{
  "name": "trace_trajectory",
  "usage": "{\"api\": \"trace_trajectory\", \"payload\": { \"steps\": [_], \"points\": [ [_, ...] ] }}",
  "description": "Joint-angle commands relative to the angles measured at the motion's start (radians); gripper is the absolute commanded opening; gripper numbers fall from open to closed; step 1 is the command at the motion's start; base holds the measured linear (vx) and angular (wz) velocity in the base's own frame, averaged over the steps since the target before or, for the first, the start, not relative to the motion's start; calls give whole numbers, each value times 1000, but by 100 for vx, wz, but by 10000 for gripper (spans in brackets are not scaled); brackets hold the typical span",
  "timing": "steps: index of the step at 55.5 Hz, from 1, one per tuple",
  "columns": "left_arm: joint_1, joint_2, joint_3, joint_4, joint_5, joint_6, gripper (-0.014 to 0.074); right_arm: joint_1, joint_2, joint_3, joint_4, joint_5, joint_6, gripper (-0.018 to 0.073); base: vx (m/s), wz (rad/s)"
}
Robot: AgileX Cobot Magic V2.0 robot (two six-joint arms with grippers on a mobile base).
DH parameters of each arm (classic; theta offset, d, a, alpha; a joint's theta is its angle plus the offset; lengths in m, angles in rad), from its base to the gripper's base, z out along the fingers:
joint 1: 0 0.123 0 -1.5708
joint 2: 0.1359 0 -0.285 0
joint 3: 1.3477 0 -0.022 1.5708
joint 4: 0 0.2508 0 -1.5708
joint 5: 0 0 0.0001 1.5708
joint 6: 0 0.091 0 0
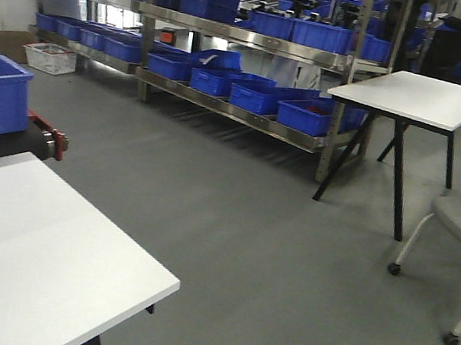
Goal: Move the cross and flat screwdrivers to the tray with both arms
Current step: 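Hold both screwdrivers while the base drives to the grey tray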
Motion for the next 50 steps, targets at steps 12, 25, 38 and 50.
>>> {"api": "trace_trajectory", "payload": {
  "steps": [12, 25, 38, 50],
  "points": [
    [-5, 1, -26, -4, -99, -11, 3, -4, -2, -28, 16, -90, -6, -8, 15, -53],
    [-5, 0, -26, -4, -99, -11, 3, -4, -8, -28, 16, -84, -6, -8, 26, -70],
    [-5, 0, -26, -4, -97, -11, 3, -4, -13, -28, 16, -81, -6, -8, 34, -57],
    [-5, 0, -26, -4, -97, -11, 3, -4, -13, -28, 16, -82, -6, -8, 40, -34]
  ]
}}
